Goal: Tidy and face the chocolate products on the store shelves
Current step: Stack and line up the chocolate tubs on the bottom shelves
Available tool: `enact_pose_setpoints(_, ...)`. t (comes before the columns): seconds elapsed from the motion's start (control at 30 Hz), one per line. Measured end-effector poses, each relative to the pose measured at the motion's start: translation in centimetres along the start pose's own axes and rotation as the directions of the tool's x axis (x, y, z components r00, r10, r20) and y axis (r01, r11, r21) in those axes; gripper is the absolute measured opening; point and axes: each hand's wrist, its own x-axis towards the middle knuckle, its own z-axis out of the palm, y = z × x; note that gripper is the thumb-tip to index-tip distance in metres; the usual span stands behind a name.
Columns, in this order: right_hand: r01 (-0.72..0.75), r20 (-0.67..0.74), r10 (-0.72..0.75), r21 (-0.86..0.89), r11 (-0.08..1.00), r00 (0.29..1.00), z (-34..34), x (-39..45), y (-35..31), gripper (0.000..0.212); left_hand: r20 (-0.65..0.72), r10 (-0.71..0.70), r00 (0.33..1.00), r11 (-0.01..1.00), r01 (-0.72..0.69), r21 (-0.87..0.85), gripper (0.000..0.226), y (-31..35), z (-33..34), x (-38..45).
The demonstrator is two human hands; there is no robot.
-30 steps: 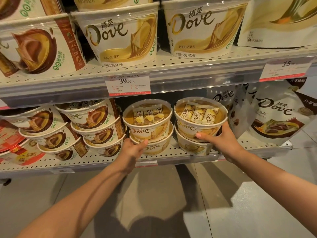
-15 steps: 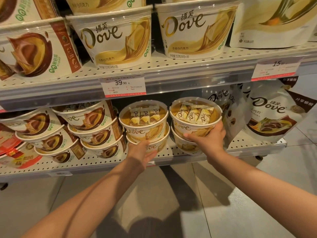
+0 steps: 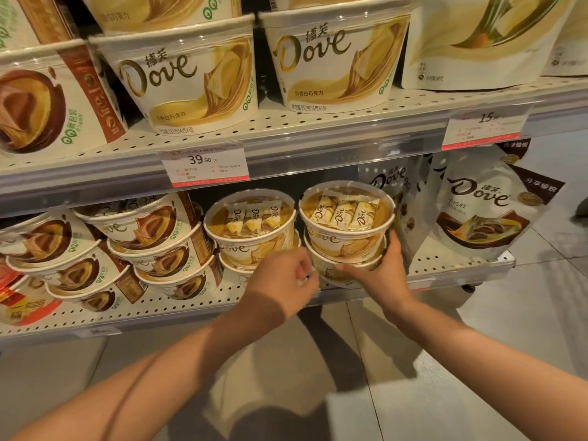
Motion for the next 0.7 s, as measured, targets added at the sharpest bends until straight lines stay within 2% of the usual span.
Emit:
enact_pose_setpoints(0.03,-0.005,-0.012,0.005,0.011,1.0,1.0,0.0,-0.5,0.3,0.132,-0.085,0.161,0.983,0.987,-0.16,0.021,0.007,0.9,-0.4,0.8)
enact_pose_setpoints(0.07,-0.003,-0.019,0.003,0.026,1.0,1.0,0.1,-0.9,0.5,0.128,-0.158,0.312,0.937,0.95,-0.303,0.081,0.021,1.6,-0.7,1.9)
enact_pose_setpoints(0.1,0.01,-0.016,-0.009,0.042,0.999,1.0,0.1,-1.1,0.7,0.121,-0.159,0.43,0.889,0.896,-0.398,0.194,0.038,1.7,-0.6,3.2)
enact_pose_setpoints(0.13,0.02,-0.004,-0.02,0.055,0.998,1.0,0.0,-1.2,0.9,0.113,-0.09,0.475,0.875,0.846,-0.425,0.322,0.054,1.9,-0.6,4.4)
enact_pose_setpoints(0.2,0.028,0.016,-0.029,0.081,0.996,0.999,-0.1,-1.1,1.0,0.104,0.097,0.349,0.932,0.785,-0.347,0.513,0.075,1.9,-0.7,6.3)
enact_pose_setpoints(0.27,0.006,0.009,-0.007,0.111,0.994,1.0,-0.2,-0.5,1.1,0.1,0.199,0.21,0.957,0.758,-0.288,0.585,0.076,1.9,-0.6,7.5)
enact_pose_setpoints(0.3,-0.011,0.009,0.01,0.122,0.992,1.0,-0.2,-0.2,1.2,0.096,0.215,0.196,0.957,0.742,-0.288,0.605,0.072,1.8,-0.5,7.8)
enact_pose_setpoints(0.4,-0.057,0.042,0.051,0.155,0.986,0.998,-0.7,0.6,1.4,0.09,0.207,0.226,0.952,0.704,-0.307,0.64,0.067,1.7,-0.3,7.9)
enact_pose_setpoints(0.6,-0.078,0.209,0.036,0.195,0.978,0.977,-1.7,1.5,2.1,0.088,0.119,0.204,0.972,0.759,-0.234,0.608,0.067,1.9,0.1,8.0)
enact_pose_setpoints(0.7,-0.039,0.184,0.003,0.194,0.98,0.983,-0.9,1.2,1.4,0.091,0.104,0.216,0.971,0.77,-0.235,0.593,0.069,1.9,0.3,8.0)
